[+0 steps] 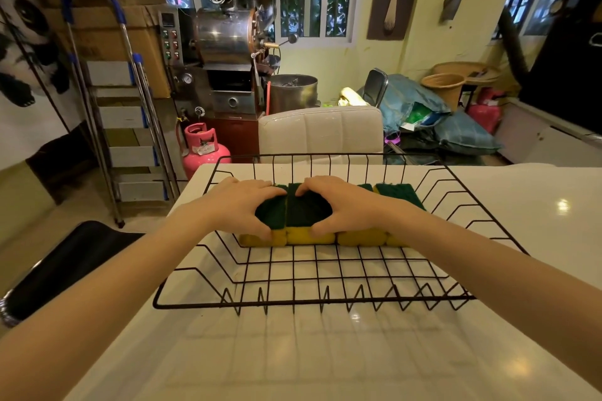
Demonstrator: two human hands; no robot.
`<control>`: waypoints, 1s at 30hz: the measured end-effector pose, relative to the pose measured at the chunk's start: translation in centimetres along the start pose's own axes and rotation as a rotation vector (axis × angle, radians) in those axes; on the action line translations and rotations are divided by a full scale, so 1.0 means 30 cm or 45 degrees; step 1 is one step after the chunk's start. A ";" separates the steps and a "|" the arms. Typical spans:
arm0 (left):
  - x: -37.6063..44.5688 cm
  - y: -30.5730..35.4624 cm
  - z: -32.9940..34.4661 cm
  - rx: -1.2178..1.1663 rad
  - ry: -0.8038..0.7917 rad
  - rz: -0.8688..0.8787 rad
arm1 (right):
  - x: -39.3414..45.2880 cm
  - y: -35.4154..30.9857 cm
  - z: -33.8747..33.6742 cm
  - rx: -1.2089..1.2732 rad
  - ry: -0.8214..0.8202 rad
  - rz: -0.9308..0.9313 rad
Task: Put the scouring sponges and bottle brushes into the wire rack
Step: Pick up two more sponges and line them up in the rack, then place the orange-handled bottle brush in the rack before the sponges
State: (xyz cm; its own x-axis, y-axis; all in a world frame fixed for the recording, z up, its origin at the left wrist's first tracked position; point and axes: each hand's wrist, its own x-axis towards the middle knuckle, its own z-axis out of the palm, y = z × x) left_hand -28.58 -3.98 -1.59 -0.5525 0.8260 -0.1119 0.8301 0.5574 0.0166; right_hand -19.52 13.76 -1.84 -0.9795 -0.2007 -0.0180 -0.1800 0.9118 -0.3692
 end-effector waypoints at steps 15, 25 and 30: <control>-0.173 0.152 -0.173 -0.288 0.071 -0.045 | -0.235 -0.135 -0.165 0.181 0.156 0.118; -0.440 0.531 -0.196 -0.609 0.430 0.317 | -0.620 -0.249 -0.126 0.449 0.482 0.041; -0.502 0.666 -0.108 -0.595 0.401 0.385 | -0.782 -0.238 -0.047 0.435 0.531 0.108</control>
State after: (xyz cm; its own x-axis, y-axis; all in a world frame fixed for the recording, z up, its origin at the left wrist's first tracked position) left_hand -3.91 -5.02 3.66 -0.3538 0.8980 0.2616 0.8712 0.2147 0.4414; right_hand 4.61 12.47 2.52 -0.9546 0.0914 0.2836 -0.1269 0.7363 -0.6646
